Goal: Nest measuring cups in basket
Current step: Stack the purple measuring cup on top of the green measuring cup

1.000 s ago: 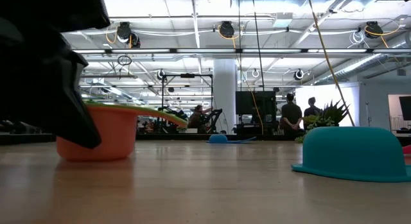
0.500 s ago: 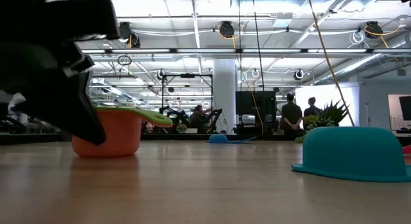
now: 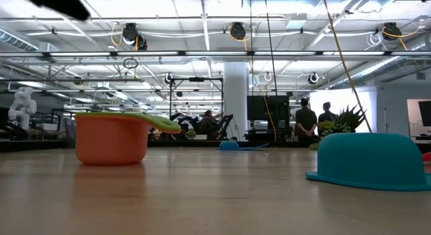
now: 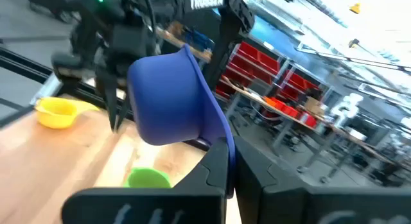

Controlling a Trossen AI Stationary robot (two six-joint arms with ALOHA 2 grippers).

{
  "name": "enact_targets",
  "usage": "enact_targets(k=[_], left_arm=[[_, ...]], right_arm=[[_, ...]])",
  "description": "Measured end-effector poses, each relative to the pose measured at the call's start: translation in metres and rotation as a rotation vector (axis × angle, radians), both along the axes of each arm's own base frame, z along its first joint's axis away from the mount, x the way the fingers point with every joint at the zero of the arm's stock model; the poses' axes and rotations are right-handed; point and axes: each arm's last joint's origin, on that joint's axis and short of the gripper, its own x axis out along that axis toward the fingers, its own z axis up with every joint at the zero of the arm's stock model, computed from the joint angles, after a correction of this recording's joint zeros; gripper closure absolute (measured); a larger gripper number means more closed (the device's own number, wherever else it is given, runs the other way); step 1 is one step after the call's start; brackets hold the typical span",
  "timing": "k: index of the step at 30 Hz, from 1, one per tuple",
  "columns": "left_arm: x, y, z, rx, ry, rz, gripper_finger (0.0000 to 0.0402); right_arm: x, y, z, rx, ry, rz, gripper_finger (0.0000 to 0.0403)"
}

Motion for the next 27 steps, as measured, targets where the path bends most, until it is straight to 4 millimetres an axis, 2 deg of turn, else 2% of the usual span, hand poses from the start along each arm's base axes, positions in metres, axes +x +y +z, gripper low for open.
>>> enact_targets(k=[6, 13, 19, 27], left_arm=[[-0.026, 0.008, 0.028, 0.125, -0.105, 0.004, 0.0398], [-0.044, 0.031, 0.056, 0.184, -0.198, 0.070, 0.0383], [-0.056, 0.047, 0.068, 0.195, -0.243, 0.130, 0.0398], [-0.067, 0.063, 0.076, 0.188, -0.303, 0.210, 0.0384]], right_arm=[[0.034, 0.021, 0.006, -0.126, 0.060, -0.063, 0.0403], [0.071, 0.044, 0.002, -0.311, 0.103, -0.114, 0.0403], [0.094, 0.056, -0.009, -0.466, 0.161, -0.184, 0.0403], [0.112, 0.058, -0.027, -0.596, 0.220, -0.197, 0.0403]])
